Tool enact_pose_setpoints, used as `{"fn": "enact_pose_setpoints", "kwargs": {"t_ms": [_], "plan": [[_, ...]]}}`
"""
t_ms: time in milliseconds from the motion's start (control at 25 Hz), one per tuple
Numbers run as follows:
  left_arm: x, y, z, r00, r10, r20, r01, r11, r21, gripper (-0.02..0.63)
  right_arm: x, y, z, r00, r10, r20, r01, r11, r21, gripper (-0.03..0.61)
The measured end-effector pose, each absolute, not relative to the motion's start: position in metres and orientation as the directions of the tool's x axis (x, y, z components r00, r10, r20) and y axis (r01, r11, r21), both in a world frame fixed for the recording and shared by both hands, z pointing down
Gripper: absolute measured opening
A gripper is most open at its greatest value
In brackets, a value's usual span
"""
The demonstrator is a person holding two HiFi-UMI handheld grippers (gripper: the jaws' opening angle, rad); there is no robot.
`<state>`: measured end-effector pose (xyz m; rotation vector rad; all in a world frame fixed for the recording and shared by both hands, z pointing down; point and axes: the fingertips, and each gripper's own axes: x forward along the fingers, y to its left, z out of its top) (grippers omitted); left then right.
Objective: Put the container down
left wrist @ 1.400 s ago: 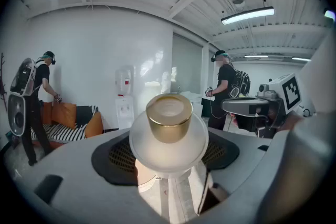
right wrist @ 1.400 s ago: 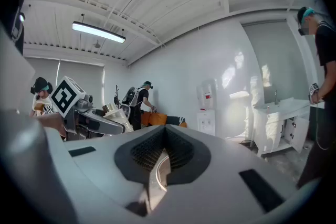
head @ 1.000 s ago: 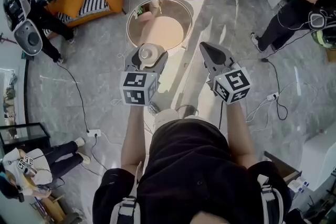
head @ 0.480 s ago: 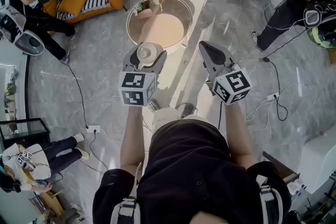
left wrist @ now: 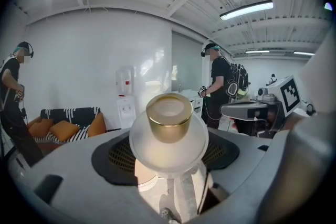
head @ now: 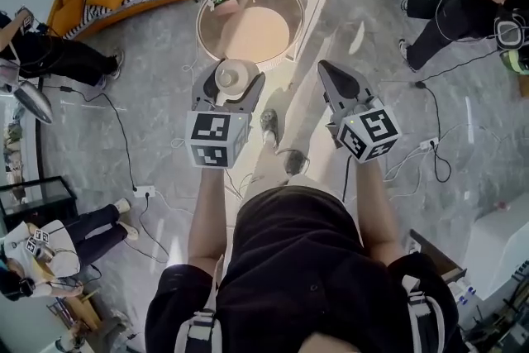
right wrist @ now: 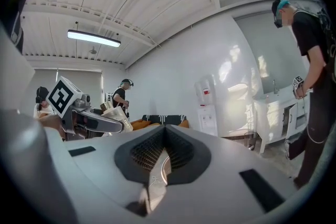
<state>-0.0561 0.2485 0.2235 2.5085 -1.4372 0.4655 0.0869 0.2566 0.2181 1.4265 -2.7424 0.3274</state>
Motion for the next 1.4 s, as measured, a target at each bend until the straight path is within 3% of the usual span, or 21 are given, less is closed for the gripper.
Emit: {"fn": "enact_pose_setpoints", "kwargs": {"t_ms": [1400], "plan": [[-0.089, 0.010, 0.276, 0.575, -0.719, 0.391, -0.784, -0.620, 0.013, 0.336, 0.029, 0.029, 0.234, -0.542, -0.810, 0.223, -0.840, 0.523, -0.142, 0.002]]}}
